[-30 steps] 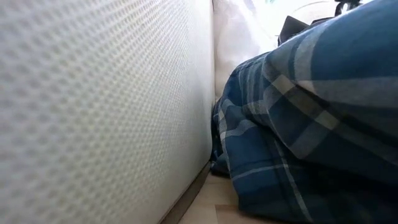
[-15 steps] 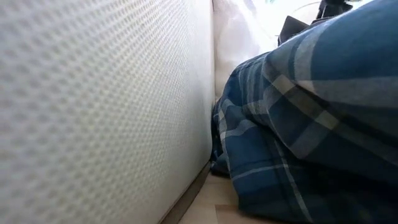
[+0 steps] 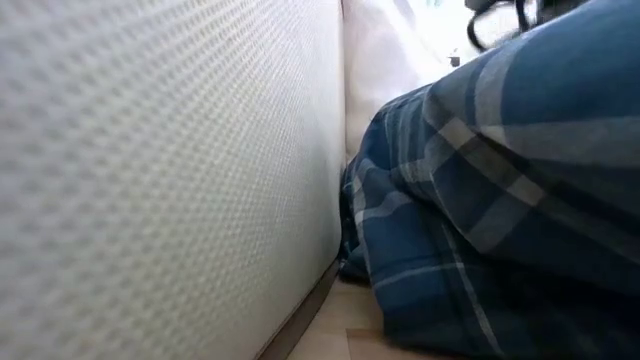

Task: Sort clothes
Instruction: Put the grey pants into the laundry organizer

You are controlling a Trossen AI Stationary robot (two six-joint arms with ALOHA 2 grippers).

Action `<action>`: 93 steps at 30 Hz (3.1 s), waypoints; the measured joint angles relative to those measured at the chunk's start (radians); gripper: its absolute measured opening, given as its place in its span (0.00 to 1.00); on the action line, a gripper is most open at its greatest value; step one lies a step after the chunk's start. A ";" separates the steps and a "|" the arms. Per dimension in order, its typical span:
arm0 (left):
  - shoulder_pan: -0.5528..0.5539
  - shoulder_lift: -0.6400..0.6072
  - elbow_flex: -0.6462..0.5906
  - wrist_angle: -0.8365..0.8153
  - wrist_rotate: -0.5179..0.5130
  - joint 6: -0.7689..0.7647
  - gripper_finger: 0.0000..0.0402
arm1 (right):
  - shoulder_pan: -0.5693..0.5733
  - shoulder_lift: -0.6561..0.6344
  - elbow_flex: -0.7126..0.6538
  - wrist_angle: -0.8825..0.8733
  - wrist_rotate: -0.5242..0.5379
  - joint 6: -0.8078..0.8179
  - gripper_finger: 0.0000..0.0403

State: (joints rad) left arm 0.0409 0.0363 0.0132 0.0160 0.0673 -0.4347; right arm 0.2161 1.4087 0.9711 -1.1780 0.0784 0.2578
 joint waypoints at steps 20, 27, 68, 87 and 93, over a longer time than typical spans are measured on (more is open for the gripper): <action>0.000 0.000 0.000 0.000 0.000 0.000 0.00 | 0.232 -0.258 0.582 -0.140 0.204 0.441 0.00; 0.000 0.000 0.000 0.000 0.000 0.000 0.00 | 0.374 -0.263 0.895 0.206 0.568 -0.014 0.00; 0.000 0.005 0.000 0.002 0.000 0.000 0.00 | -0.007 0.834 1.254 2.157 -0.256 0.196 0.00; 0.000 0.005 0.000 0.000 0.000 0.000 0.00 | 0.122 0.839 1.255 1.268 -0.307 0.162 0.41; 0.000 0.005 0.000 0.000 0.000 0.000 0.00 | 0.129 0.681 1.258 0.814 -0.284 0.002 0.56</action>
State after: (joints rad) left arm 0.0406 0.0410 0.0135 0.0162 0.0675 -0.4347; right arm 0.3452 2.0892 2.2294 -0.3636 -0.2059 0.2597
